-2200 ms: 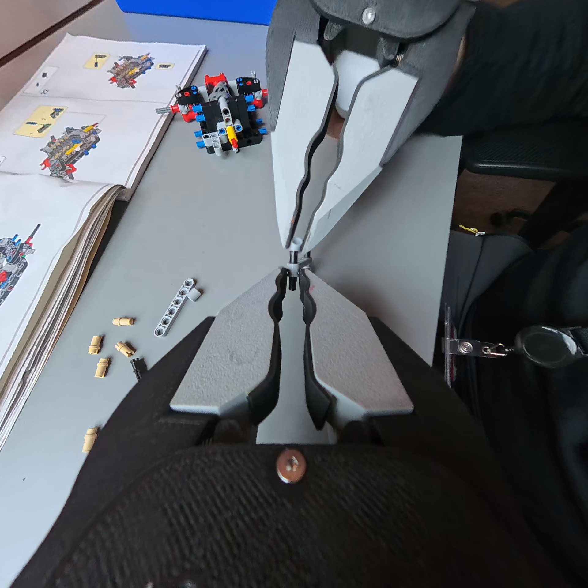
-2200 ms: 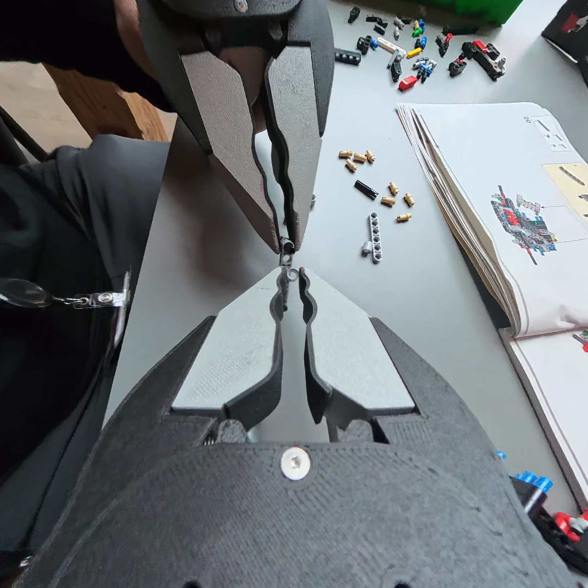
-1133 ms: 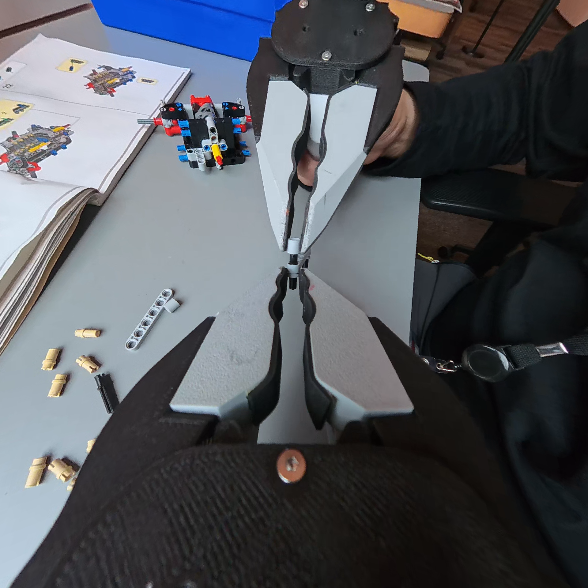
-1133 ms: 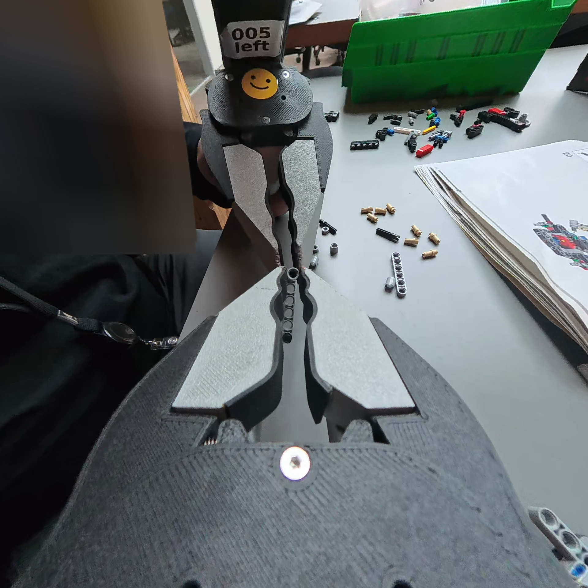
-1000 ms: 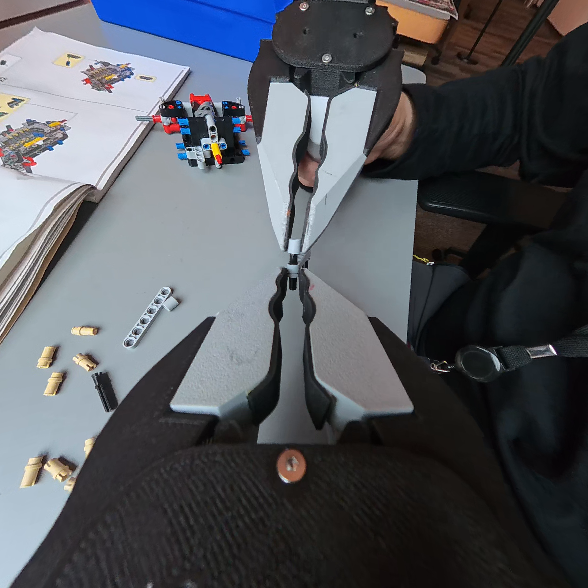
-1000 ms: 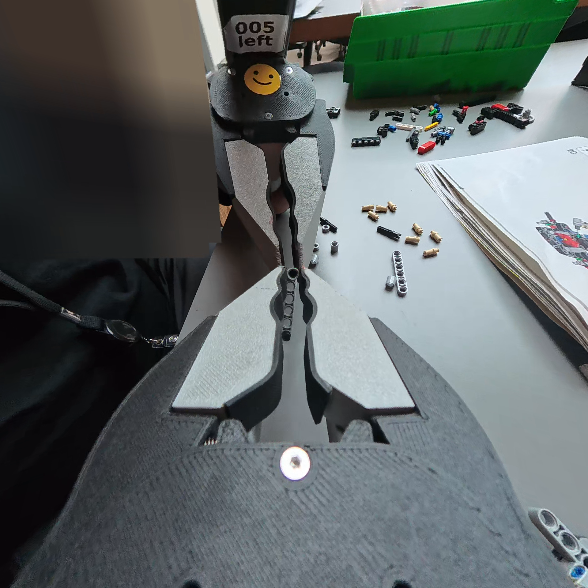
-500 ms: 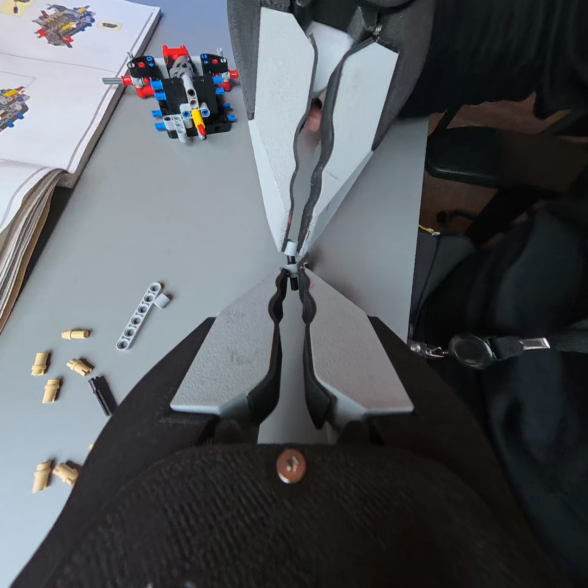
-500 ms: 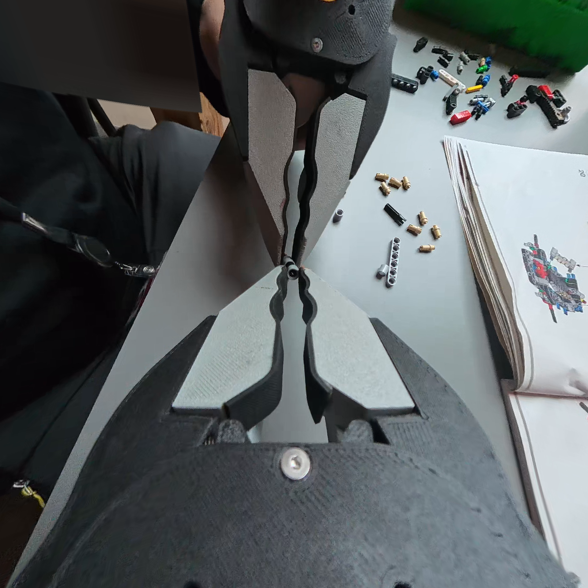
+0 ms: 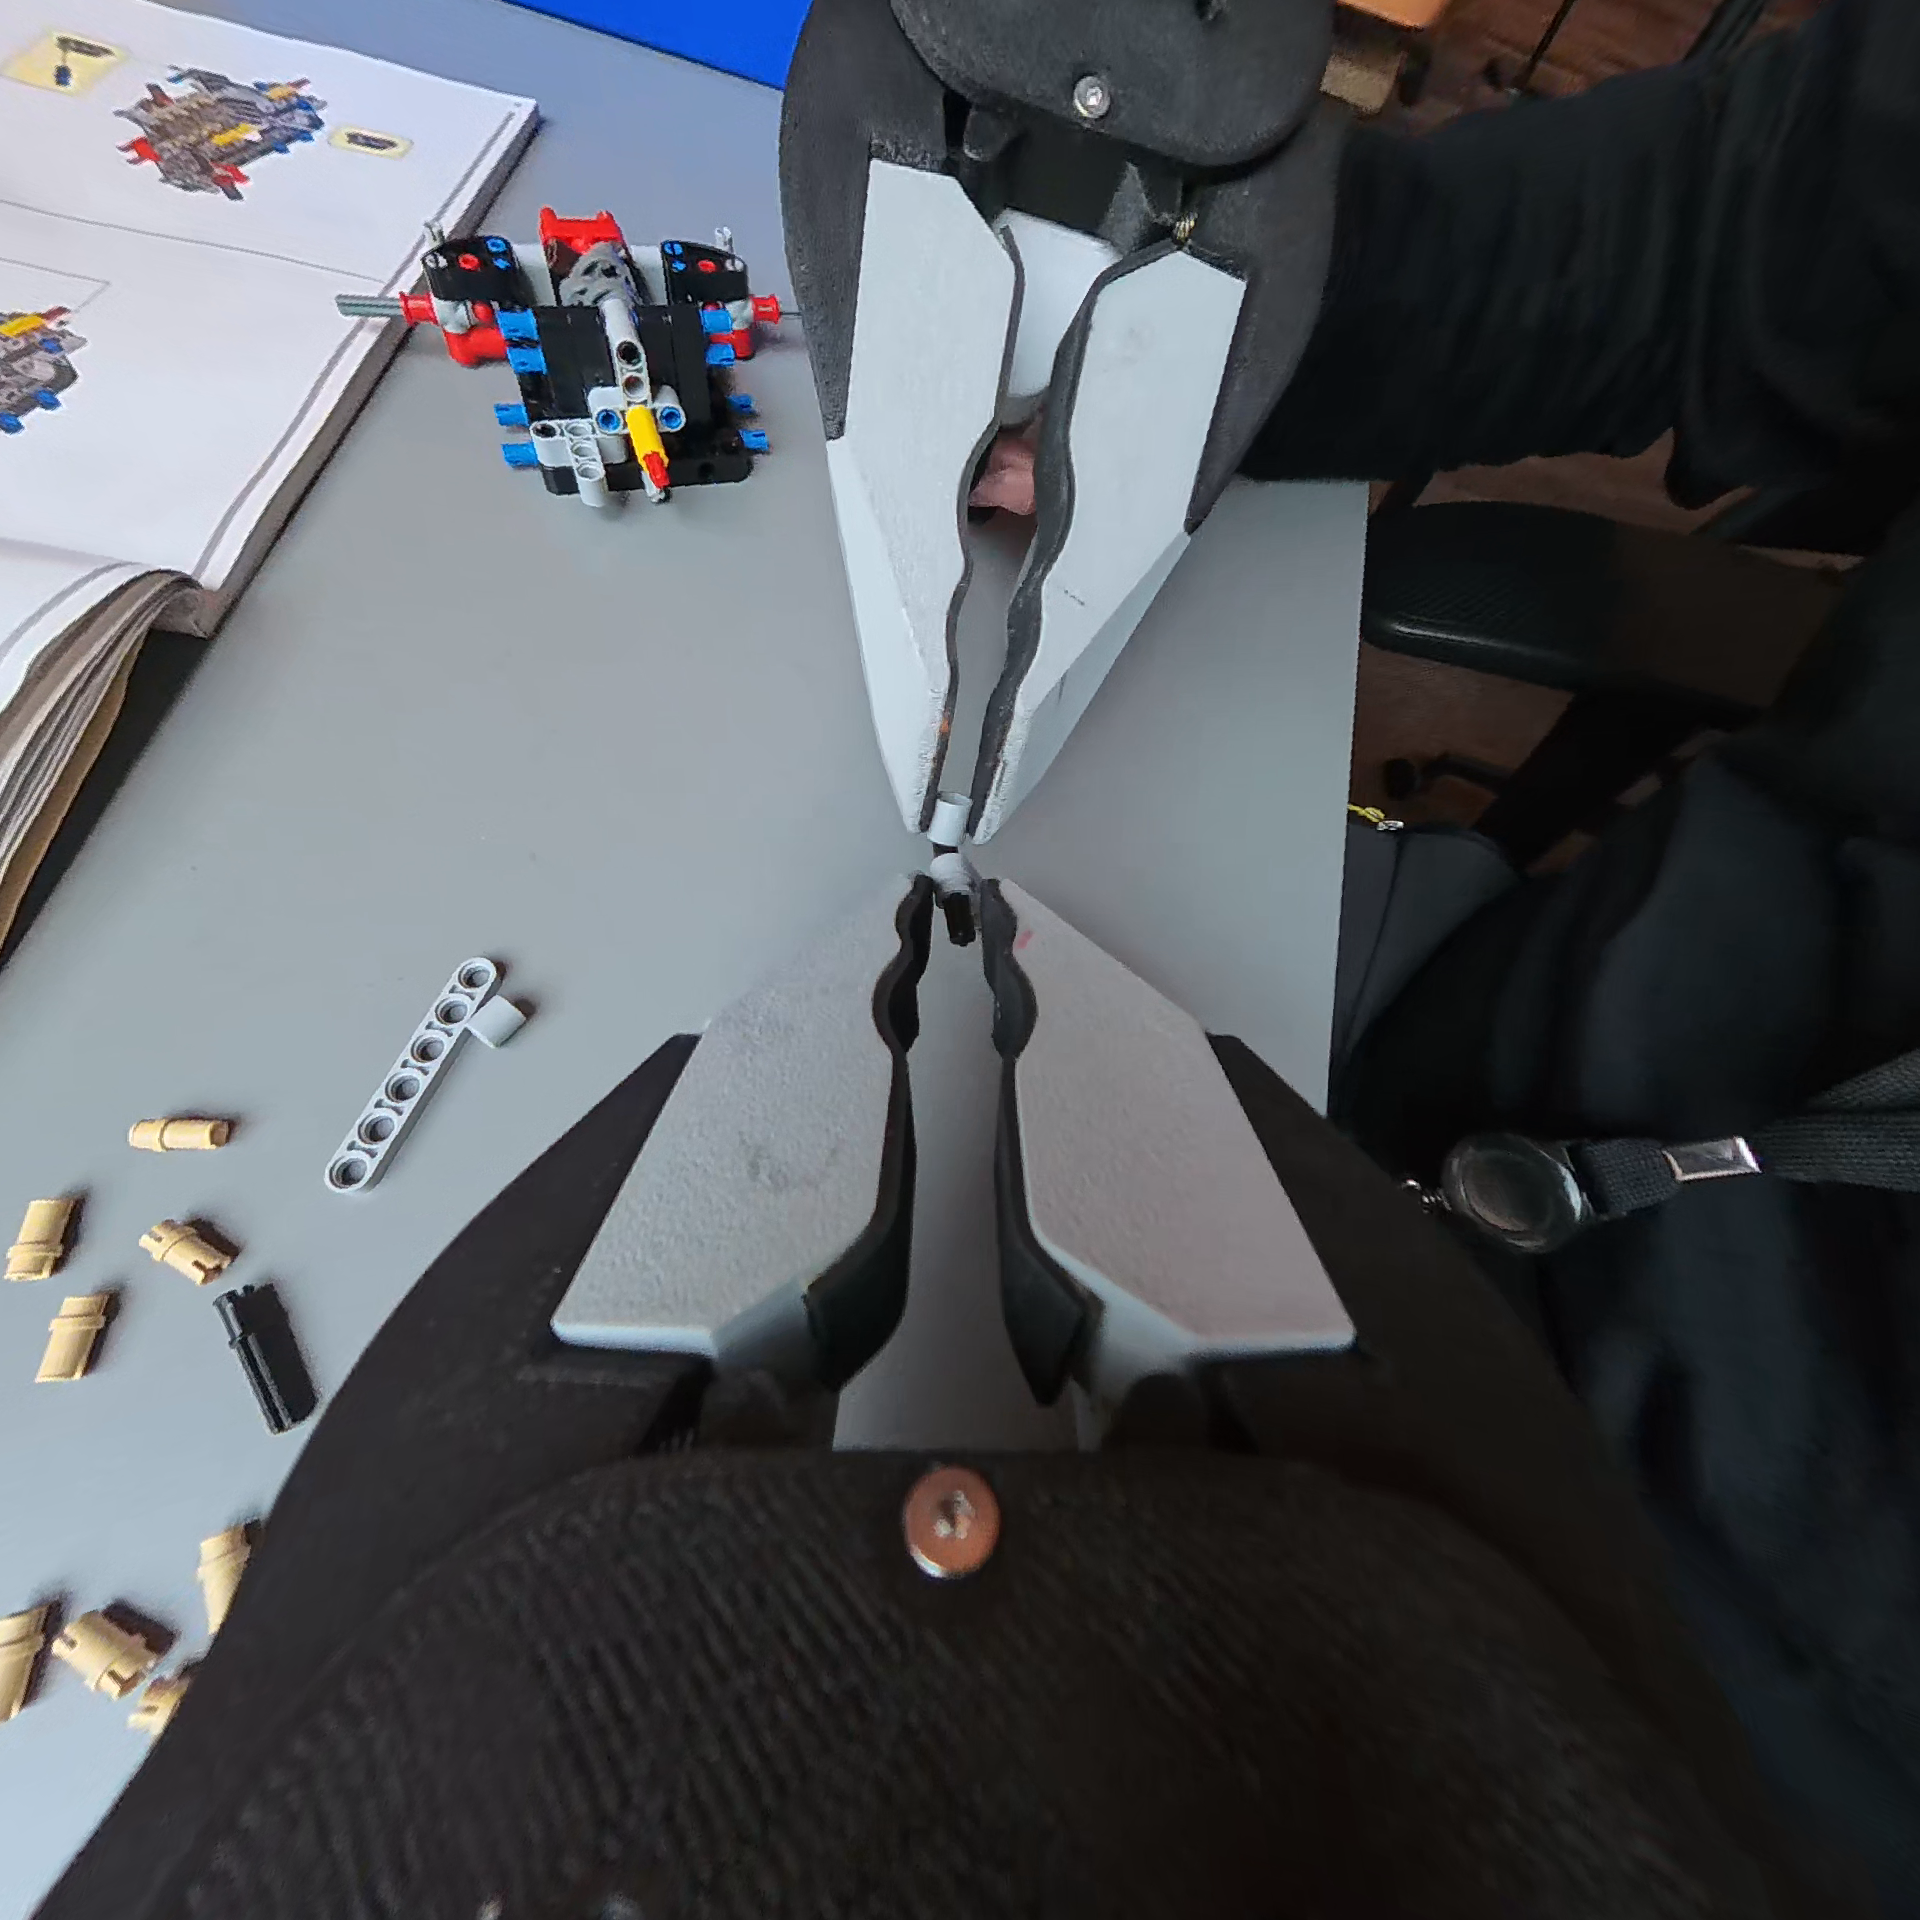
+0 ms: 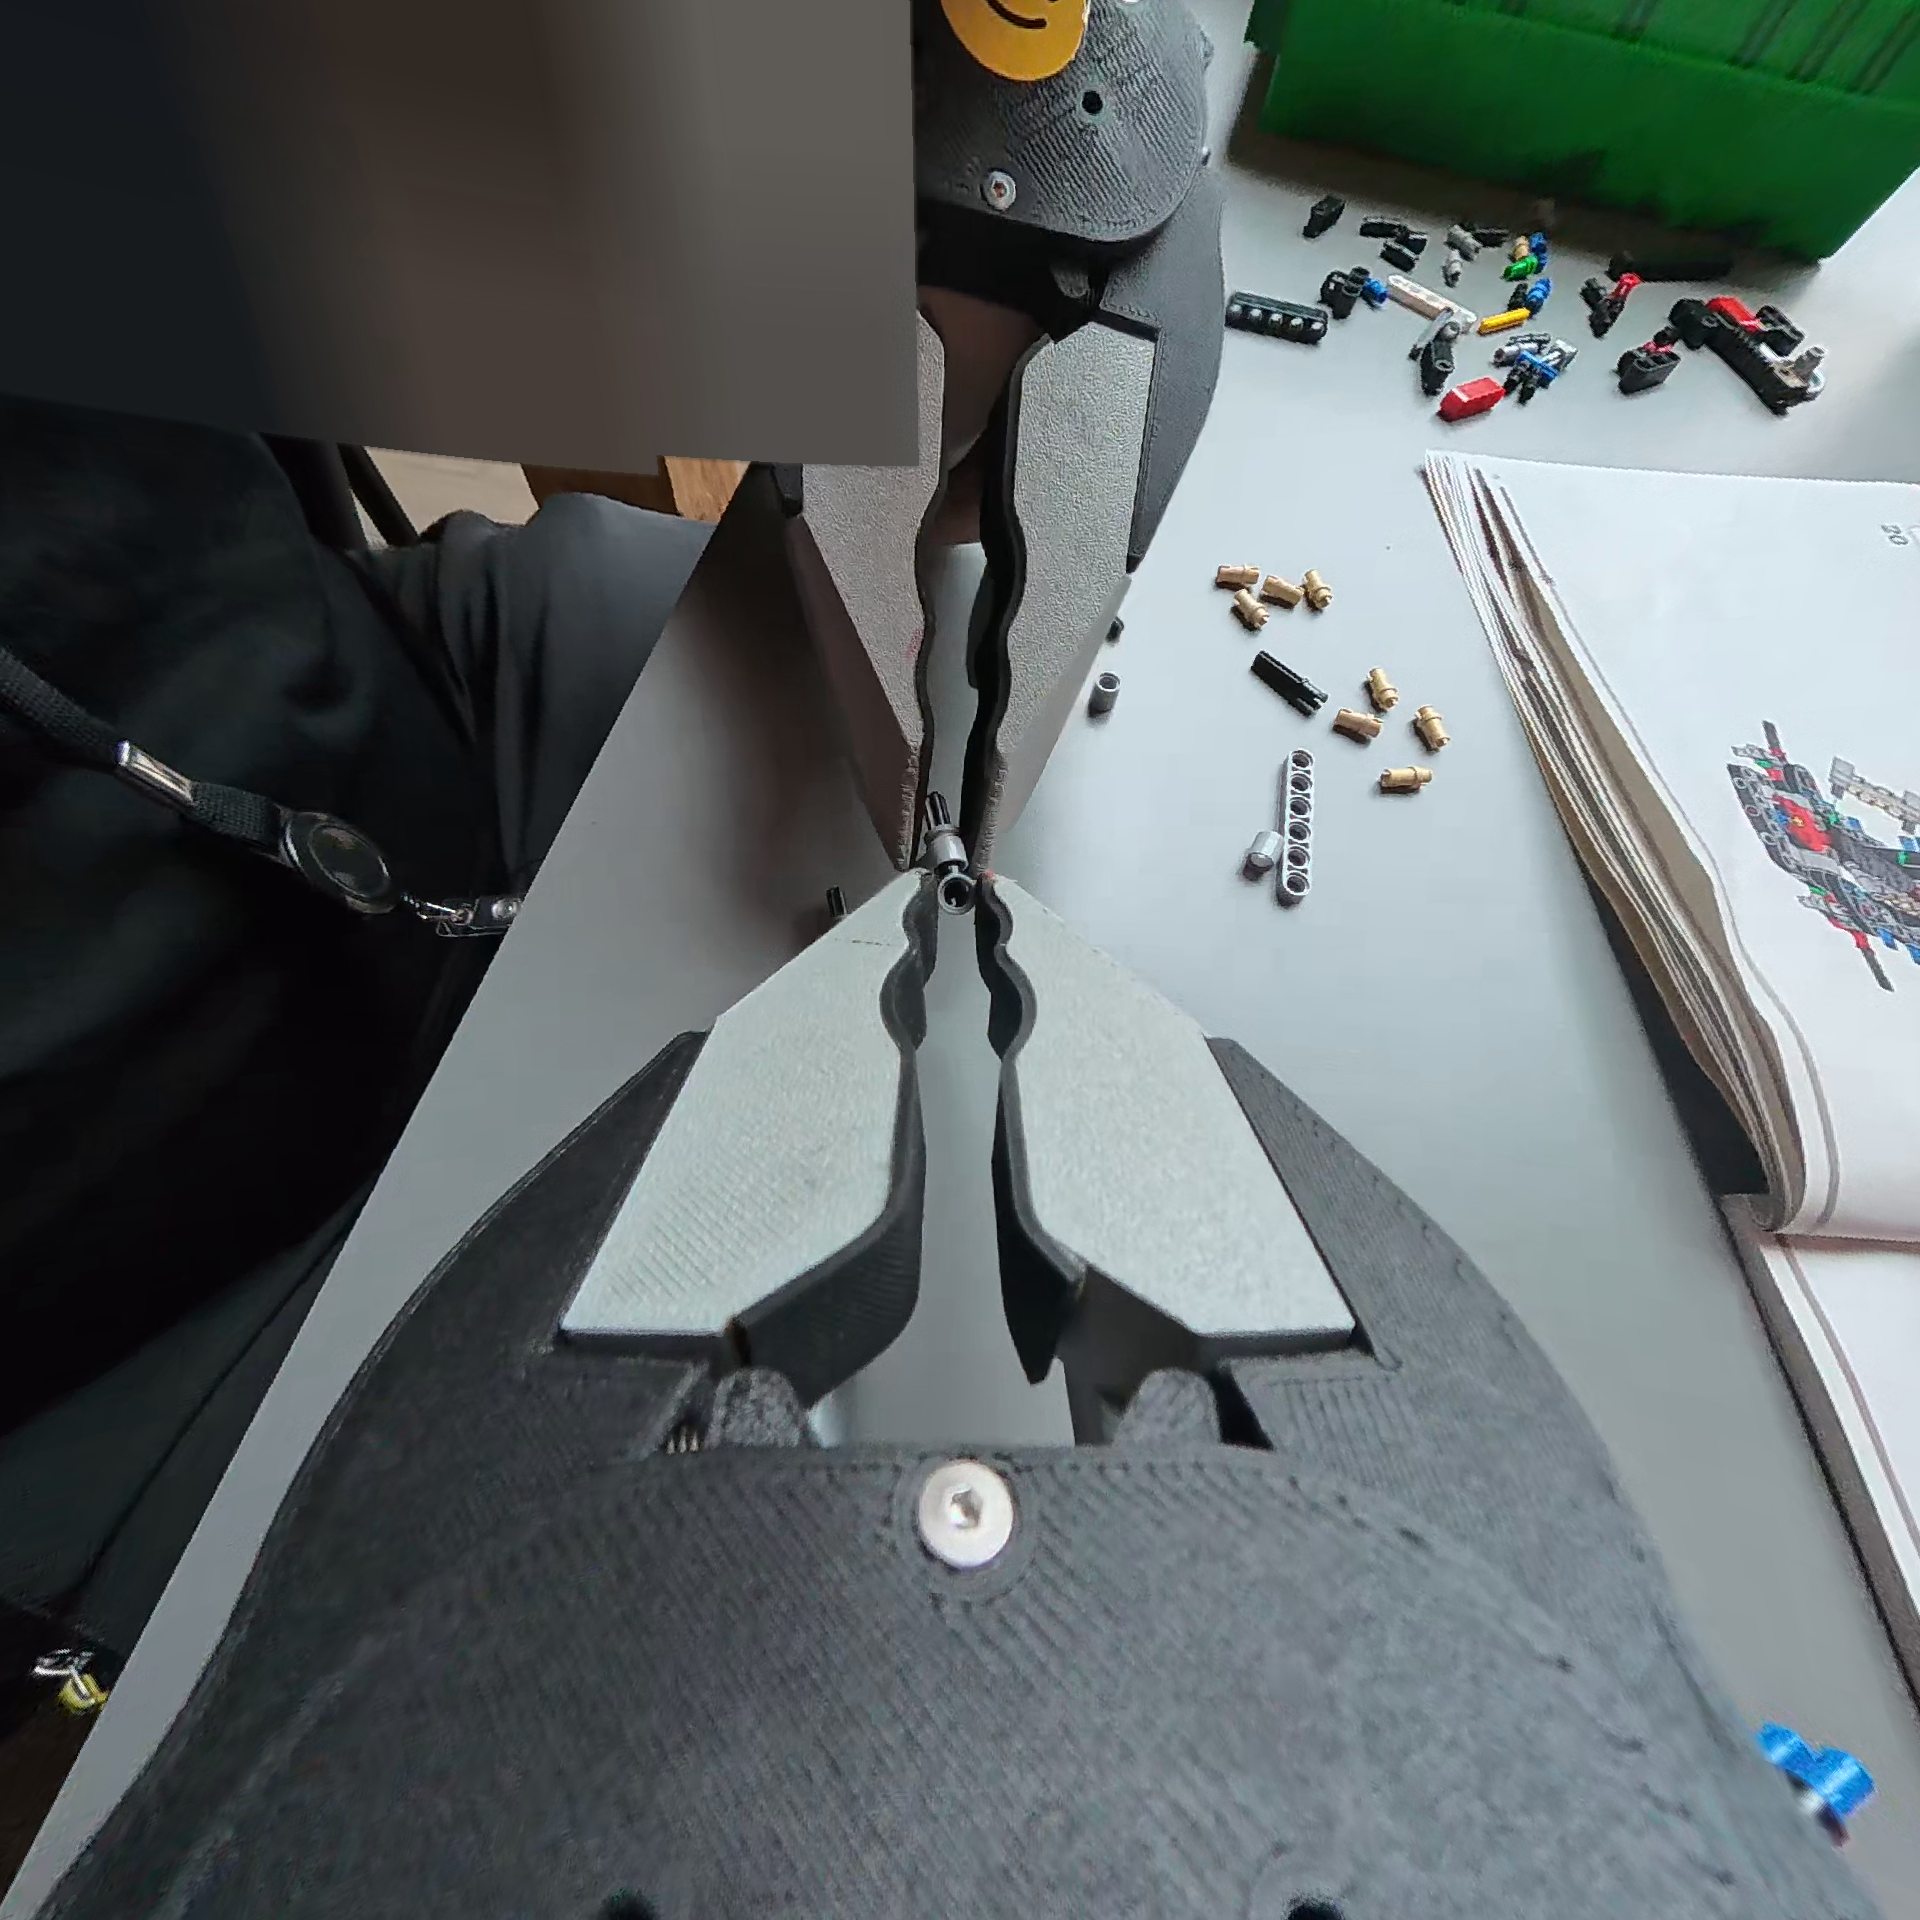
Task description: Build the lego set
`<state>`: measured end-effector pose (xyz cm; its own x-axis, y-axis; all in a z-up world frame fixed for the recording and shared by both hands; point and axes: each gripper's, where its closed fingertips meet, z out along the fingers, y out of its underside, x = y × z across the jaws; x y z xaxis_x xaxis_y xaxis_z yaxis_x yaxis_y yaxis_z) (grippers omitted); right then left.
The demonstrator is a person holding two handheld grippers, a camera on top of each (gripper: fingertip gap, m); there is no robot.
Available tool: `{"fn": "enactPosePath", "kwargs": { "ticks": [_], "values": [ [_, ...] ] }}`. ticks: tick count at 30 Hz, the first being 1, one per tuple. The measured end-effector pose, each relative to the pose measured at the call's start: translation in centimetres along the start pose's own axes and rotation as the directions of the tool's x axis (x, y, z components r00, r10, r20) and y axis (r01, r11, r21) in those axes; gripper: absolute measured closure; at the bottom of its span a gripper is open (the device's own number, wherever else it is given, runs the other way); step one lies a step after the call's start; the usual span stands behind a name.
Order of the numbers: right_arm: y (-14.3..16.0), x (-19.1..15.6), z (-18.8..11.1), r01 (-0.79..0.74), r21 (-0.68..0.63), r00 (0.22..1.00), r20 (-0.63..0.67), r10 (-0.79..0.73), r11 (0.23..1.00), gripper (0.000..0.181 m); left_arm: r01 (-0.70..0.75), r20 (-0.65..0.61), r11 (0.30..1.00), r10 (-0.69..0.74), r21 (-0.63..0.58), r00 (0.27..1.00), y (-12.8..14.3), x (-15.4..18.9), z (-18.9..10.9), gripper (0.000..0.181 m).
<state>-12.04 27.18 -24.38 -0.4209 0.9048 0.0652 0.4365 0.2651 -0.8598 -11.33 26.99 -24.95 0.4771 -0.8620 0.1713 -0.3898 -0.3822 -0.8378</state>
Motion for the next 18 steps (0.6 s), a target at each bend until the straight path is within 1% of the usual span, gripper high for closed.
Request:
{"fn": "enactPosePath", "kwargs": {
  "ticks": [1,4,10,14,16,18],
  "values": [
    [-0.05,-0.04,-0.03,-0.009,0.011,1.000,0.008,0.009,1.000,0.177,0.004,-0.001,1.000,-0.004,0.002,1.000,-0.02,0.04,0.00,0.175],
    [-0.13,-0.18,-0.07,-0.036,0.031,0.999,0.030,0.035,0.999,0.177,0.040,-0.020,0.999,-0.040,0.005,0.999,-0.03,0.21,0.03,0.175],
    [0.11,-0.17,0.10,-0.049,0.030,0.998,0.034,0.048,0.998,0.177,0.074,-0.019,0.997,-0.074,-0.010,0.997,0.21,0.19,0.19,0.174],
    [-0.04,-0.07,0.06,-0.070,0.043,0.997,0.038,0.068,0.997,0.177,0.113,-0.018,0.994,-0.113,0.002,0.993,0.14,0.09,0.05,0.176],
    [-0.15,0.10,0.01,-0.090,0.051,0.995,0.036,0.088,0.995,0.177,0.092,-0.008,0.996,-0.092,0.013,0.996,0.06,-0.05,-0.16,0.176],
    [-0.77,0.03,-0.27,-0.123,0.094,0.991,0.059,0.117,0.988,0.177,0.021,0.011,0.999,-0.022,0.041,1.000,-0.31,-0.05,-0.50,0.176]
  ]
}}
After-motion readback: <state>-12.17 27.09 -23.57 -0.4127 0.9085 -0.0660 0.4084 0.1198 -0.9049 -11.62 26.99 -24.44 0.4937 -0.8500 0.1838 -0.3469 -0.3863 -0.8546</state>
